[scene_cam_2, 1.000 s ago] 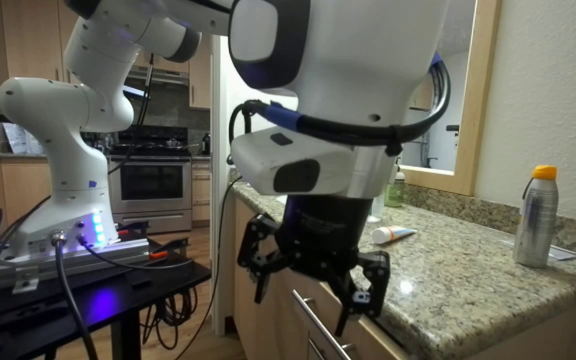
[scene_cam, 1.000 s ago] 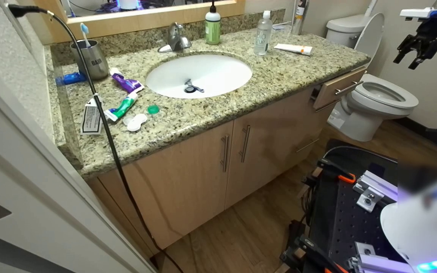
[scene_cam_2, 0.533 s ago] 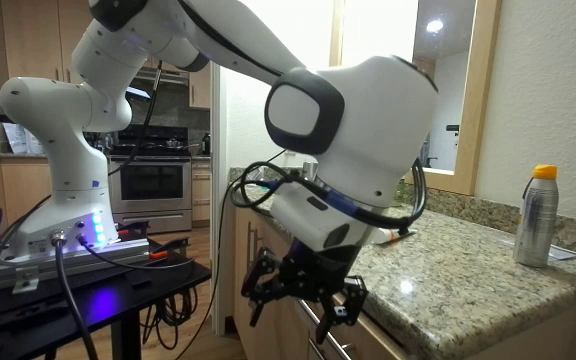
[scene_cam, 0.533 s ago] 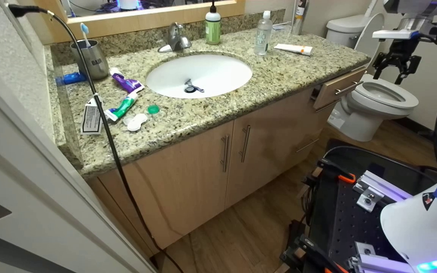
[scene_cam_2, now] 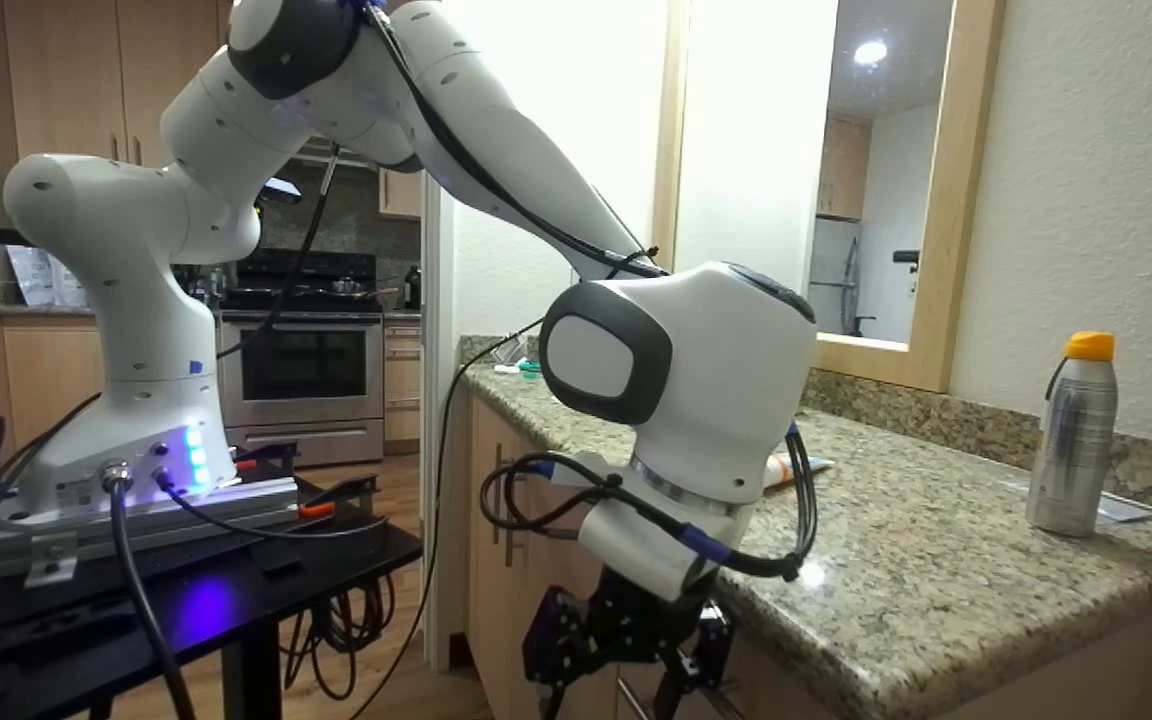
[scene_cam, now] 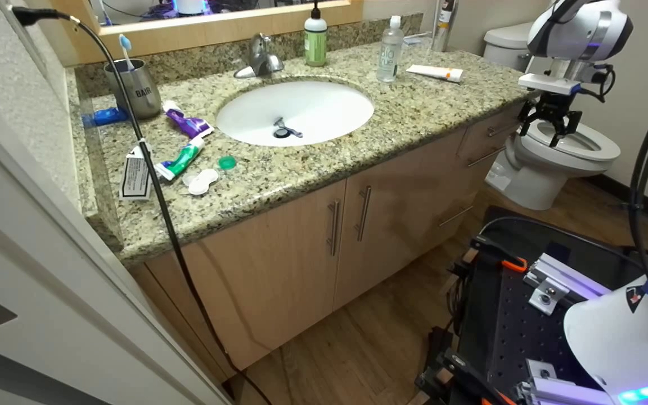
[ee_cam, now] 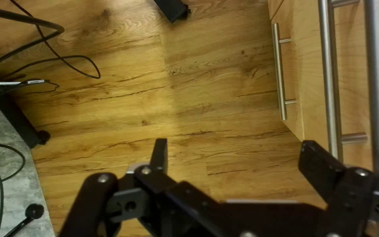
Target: Close the open drawer at the right
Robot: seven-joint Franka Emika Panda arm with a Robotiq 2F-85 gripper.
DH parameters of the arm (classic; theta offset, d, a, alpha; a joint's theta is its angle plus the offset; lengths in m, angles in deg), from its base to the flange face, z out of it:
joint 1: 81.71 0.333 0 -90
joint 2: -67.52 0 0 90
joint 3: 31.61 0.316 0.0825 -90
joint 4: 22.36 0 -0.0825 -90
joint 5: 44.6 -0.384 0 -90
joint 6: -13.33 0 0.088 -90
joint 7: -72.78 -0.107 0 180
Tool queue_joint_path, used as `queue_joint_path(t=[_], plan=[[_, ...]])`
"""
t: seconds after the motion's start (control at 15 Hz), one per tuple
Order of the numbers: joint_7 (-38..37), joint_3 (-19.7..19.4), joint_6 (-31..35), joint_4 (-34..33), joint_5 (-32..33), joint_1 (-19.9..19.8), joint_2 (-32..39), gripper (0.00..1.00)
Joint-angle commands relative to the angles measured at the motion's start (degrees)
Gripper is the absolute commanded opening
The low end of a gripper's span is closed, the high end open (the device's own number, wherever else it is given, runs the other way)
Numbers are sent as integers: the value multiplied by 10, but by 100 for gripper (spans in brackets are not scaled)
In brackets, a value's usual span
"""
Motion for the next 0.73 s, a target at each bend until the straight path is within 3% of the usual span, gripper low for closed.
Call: queue_joint_path(t=[0.0, 0.27, 0.4, 0.6, 0.67], plan=[[51, 4, 77, 42, -43, 2, -16, 100], [199, 25, 132, 98, -100, -36, -81, 100], [260, 14, 131, 123, -99, -45, -129, 100], [298, 4, 99, 132, -97, -68, -199, 100], [259, 1, 112, 86, -88, -55, -136, 100]])
